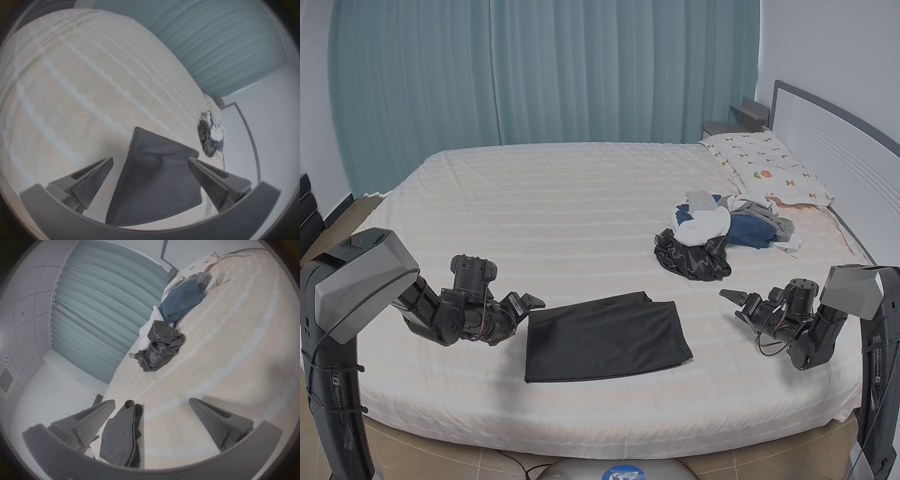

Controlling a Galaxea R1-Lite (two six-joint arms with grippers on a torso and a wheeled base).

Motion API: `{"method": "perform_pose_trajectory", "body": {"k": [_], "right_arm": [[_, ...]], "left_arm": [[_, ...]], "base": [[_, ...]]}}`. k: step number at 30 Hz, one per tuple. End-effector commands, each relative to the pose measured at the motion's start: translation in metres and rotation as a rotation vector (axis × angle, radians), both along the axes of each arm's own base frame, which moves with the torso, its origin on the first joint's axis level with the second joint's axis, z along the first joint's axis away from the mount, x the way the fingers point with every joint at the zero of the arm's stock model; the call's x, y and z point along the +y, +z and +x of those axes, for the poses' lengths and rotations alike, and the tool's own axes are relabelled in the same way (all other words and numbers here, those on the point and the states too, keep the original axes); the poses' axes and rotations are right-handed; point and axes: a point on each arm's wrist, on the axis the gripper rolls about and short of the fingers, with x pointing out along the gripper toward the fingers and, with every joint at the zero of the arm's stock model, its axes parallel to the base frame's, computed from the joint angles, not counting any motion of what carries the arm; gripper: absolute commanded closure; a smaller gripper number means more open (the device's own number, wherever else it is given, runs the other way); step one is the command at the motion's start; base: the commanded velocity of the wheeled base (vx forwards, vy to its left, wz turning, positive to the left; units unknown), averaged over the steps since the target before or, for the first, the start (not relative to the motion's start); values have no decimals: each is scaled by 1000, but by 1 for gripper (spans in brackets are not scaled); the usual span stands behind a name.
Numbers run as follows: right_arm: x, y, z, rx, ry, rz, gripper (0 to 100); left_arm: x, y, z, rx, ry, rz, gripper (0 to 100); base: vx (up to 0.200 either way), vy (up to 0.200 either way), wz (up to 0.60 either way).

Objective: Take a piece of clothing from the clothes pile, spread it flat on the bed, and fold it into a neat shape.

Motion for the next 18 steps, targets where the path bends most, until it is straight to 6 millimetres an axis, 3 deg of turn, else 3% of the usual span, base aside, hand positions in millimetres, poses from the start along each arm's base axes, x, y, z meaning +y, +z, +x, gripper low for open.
{"method": "perform_pose_trajectory", "body": {"k": [1,9,10,18], "right_arm": [[1,-2,-1,6,2,0,0],[1,-2,-1,6,2,0,0],[1,-1,-1,4,4,0,0],[2,-2,-1,6,6,0,0]], "left_arm": [[0,-26,-10,9,-61,65,0],[-7,-45,-25,-85,-165,117,0],[-10,-55,-25,-128,-176,131,0],[-20,-58,-26,-141,-199,128,0]], "base": [[0,0,0],[0,0,0],[0,0,0],[0,0,0]]}}
